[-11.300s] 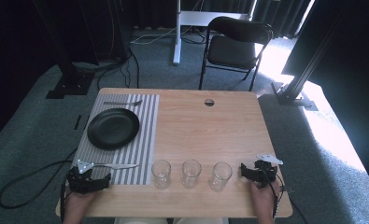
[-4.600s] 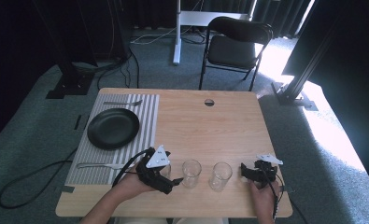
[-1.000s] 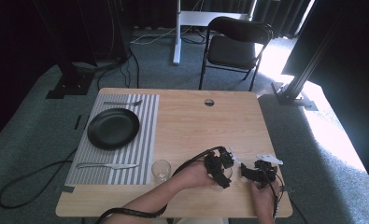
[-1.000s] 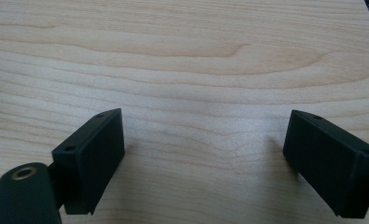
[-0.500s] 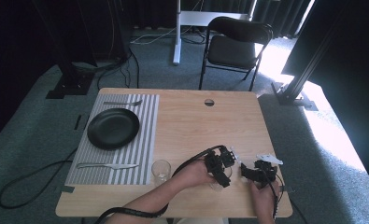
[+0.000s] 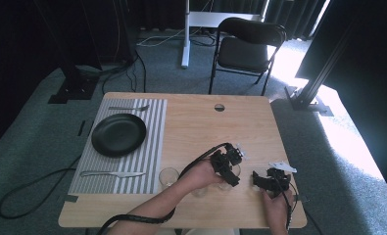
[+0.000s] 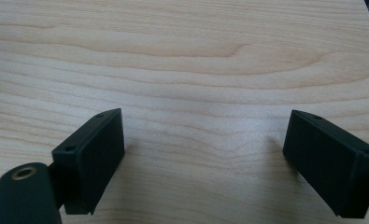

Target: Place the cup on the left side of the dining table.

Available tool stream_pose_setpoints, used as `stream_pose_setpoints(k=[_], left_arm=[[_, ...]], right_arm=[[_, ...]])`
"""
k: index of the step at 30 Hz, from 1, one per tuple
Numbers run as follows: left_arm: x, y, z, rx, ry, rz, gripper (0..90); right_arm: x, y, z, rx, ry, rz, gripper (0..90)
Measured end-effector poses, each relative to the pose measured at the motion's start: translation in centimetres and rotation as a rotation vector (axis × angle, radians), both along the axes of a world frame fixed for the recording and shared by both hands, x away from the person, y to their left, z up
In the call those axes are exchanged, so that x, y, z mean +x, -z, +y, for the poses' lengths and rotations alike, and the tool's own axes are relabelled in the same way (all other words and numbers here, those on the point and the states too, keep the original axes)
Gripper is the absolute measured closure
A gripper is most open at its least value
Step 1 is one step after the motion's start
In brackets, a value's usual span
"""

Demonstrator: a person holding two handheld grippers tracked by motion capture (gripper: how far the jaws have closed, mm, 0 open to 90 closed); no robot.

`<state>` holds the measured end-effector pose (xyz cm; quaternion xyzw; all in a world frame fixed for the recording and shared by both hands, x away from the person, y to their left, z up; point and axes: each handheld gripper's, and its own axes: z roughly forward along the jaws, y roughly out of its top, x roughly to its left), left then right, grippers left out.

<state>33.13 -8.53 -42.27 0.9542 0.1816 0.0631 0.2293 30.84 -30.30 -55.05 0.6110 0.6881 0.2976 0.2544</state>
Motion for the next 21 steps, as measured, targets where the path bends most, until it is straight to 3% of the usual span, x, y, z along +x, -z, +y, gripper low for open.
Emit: stream_pose_setpoints(k=[12,21], left_arm=[[1.9,-0.4,1.9,-0.001,-0.071,-0.012,28.9],[3.2,-0.8,4.7,-0.001,-0.145,-0.016,28.9]], right_arm=[[0.0,0.0,0.0,-0.001,0.0,-0.002,12.0],[0.0,0.0,0.0,0.0,0.001,-0.002,12.0]])
